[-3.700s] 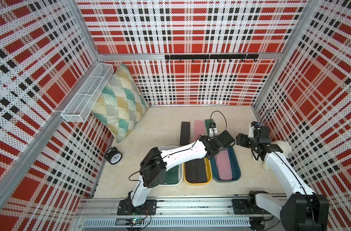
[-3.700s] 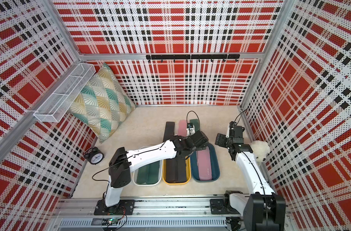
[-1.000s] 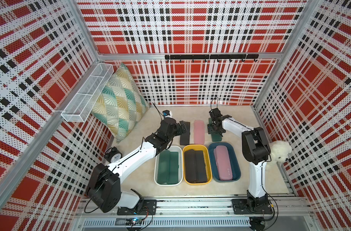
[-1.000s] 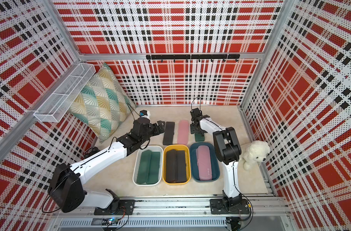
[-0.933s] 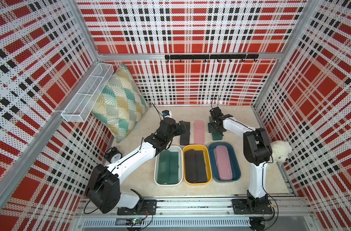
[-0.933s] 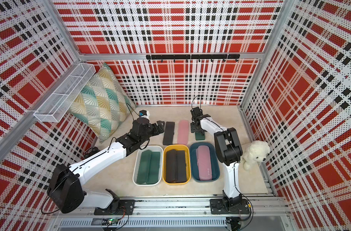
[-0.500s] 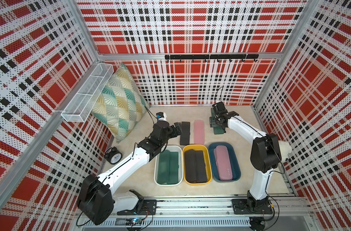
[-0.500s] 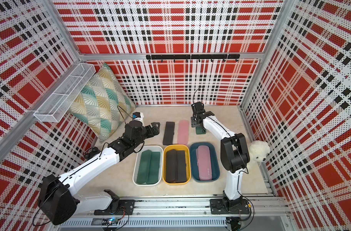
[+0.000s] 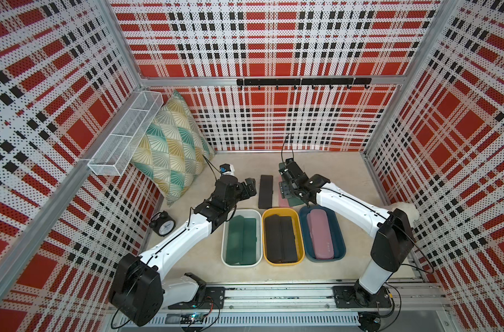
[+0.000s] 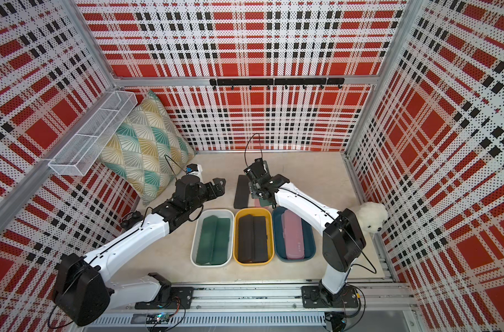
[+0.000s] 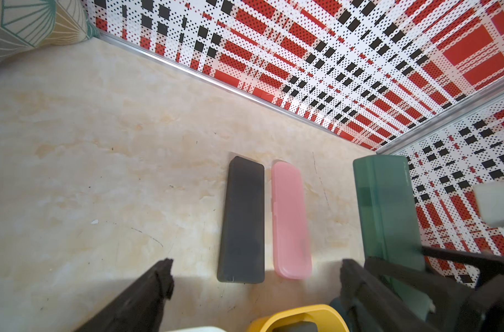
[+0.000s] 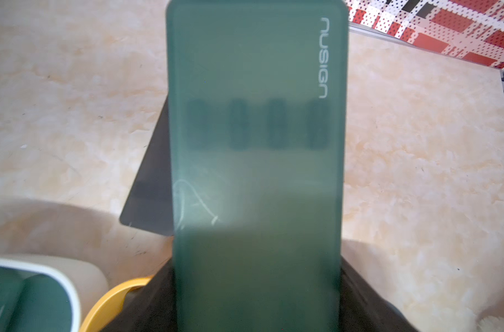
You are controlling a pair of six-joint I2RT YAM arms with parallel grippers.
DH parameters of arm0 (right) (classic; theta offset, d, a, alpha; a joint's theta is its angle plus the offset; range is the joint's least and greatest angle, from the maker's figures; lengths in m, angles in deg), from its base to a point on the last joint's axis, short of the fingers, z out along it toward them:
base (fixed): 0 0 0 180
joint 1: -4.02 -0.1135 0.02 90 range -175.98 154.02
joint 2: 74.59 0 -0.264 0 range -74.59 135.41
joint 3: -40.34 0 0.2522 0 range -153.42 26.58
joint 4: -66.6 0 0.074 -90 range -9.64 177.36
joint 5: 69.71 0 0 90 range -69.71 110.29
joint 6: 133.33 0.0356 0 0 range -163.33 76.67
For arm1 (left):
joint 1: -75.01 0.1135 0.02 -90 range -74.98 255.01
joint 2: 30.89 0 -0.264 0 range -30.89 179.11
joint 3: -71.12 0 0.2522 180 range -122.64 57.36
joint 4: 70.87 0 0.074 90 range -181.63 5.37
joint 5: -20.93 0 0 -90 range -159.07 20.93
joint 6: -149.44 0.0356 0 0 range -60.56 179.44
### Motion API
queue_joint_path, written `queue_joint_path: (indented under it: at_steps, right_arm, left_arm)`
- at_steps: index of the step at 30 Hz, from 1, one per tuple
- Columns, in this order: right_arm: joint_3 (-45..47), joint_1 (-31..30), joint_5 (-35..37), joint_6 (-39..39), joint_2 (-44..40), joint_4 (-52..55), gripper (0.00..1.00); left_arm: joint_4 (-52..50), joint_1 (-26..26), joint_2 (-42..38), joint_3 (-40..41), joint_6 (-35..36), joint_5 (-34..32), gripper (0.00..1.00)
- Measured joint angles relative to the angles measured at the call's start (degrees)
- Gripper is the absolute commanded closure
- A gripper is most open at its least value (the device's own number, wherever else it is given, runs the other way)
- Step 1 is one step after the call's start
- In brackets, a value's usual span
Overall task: Place the pencil cases by color into the storage box
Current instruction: Place the pencil case at the storage box.
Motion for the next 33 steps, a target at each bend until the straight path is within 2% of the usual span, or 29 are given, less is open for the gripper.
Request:
queue_joint_path:
  at_steps: [5,11,18,25,33]
  right_arm:
    - [-1.46,-7.91,1.99,3.93,0.42,1.05,0.38]
    - [-4.11,-14.53,2.32,9.16,3.17,0.57,0.38]
    - [-4.15,-17.9,1.55,14.62,5.92,0.37,0.38]
    - [-3.76,-20.39,-0.39,20.31,6.4,-2.23,0.39]
    - [-2.58,-24.04,-1.33,27.39,7.45,-4.87,0.39]
  left_arm:
    - [0.57,1.6,-1.53,1.6,-0.02,0.55,0.06]
    - [0.61,4.96,-4.63,3.3,-0.44,0.15,0.06]
    - [-1.77,10.01,-7.72,4.57,-1.81,-2.71,0.06]
    - [-4.11,16.26,-12.09,8.98,-3.08,-2.93,0.06]
    - [-4.68,17.2,-14.86,10.23,-3.08,-1.57,0.06]
